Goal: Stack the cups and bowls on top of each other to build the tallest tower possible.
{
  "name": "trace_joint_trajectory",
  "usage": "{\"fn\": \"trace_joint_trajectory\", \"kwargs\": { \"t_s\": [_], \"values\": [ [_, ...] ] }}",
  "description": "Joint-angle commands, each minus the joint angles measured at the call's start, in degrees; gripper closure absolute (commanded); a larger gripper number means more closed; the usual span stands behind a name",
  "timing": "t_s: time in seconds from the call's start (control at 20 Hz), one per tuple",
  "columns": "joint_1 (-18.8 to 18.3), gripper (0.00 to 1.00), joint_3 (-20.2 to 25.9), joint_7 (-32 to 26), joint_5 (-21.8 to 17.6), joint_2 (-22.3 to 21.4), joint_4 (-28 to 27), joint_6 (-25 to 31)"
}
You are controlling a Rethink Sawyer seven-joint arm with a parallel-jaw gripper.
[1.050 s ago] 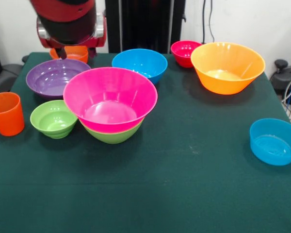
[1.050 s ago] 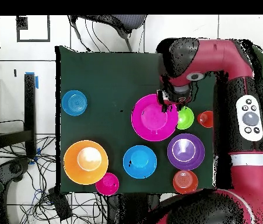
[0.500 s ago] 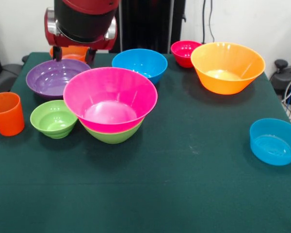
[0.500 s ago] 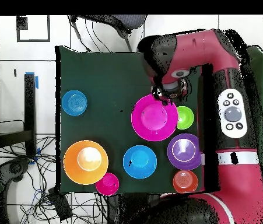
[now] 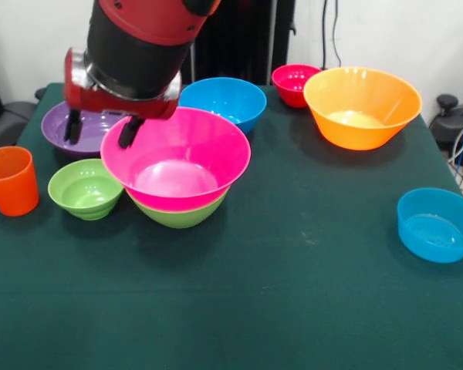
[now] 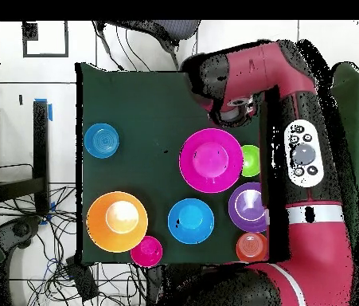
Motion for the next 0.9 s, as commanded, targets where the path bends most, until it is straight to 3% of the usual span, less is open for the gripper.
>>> {"fn": "trace_joint_trajectory", "kwargs": {
  "t_s": [0.05,0.55,0.9],
  "values": [
    [0.83,0.00,-4.56,-9.13,-5.89,2.77,3.20,-8.08],
    [1.15,0.00,-9.03,-15.37,-9.66,2.89,2.00,-10.69],
    [2.23,0.00,-11.15,-16.60,-9.16,3.31,1.36,-5.97]
  ]
}}
